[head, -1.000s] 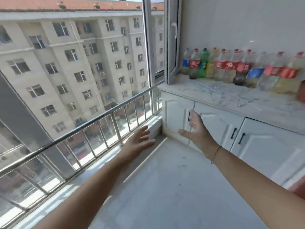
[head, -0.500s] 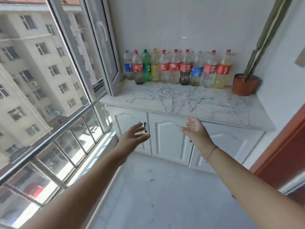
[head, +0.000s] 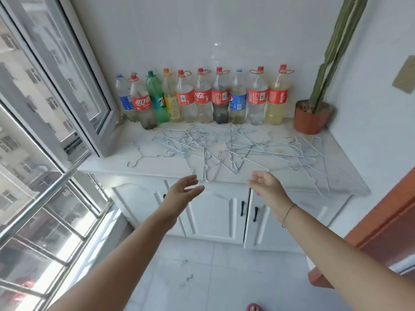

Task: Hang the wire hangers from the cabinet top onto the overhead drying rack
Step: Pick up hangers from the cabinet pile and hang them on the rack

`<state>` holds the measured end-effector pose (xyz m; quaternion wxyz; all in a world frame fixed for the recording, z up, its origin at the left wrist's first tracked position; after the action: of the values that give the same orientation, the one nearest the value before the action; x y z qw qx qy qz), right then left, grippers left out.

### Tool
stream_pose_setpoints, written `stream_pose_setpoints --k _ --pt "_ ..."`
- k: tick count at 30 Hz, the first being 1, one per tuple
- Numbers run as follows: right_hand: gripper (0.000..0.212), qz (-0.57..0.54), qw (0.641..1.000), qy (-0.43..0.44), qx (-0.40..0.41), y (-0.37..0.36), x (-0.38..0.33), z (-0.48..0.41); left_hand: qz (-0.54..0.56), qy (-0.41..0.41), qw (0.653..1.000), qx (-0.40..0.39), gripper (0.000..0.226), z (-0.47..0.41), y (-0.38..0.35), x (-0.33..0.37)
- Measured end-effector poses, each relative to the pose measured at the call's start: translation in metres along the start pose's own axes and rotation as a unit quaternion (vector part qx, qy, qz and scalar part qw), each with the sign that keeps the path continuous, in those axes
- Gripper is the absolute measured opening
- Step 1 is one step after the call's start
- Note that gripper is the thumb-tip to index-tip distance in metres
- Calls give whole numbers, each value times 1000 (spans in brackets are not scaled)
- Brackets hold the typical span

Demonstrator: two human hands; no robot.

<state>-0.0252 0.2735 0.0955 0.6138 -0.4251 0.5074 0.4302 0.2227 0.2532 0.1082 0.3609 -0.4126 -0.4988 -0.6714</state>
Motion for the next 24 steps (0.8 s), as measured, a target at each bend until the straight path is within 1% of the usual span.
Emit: stream_pose_setpoints --k 2,8,13,16,20,22,24 --pt "24 0 1000 -18 -15 -4 2 -40 3 11 1000 15 50 -38 -2 0" --pt "25 -34 994 -89 -60 -28 16 -144 26 56 996 56 45 -127 -2 -11" --pt "6 -85 980 -151 -97 -59 28 -203 36 106 990 84 41 -174 13 -36" --pt "6 -129 970 -183 -95 -79 35 -234 49 121 987 96 39 -210 29 -42" --pt "13 -164 959 -210 -97 -103 47 -281 68 129 984 105 33 -271 49 -47" --pt "10 -188 948 -241 -86 -114 58 -307 77 133 983 101 24 -305 58 -50" --pt "10 -221 934 -272 -73 -126 70 -331 89 136 982 98 24 -342 67 -55"
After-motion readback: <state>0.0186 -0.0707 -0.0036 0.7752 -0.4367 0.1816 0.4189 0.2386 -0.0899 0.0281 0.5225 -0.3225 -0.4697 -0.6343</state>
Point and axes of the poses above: each hand's wrist, its own z-axis away from the middle knuckle, its own y-axis out of the back of the hand, x = y × z, the point moved 7 cm from there along -z, towards the middle knuckle, and after that the axes turned 12 degrees about -z, right-handed, at the moved point
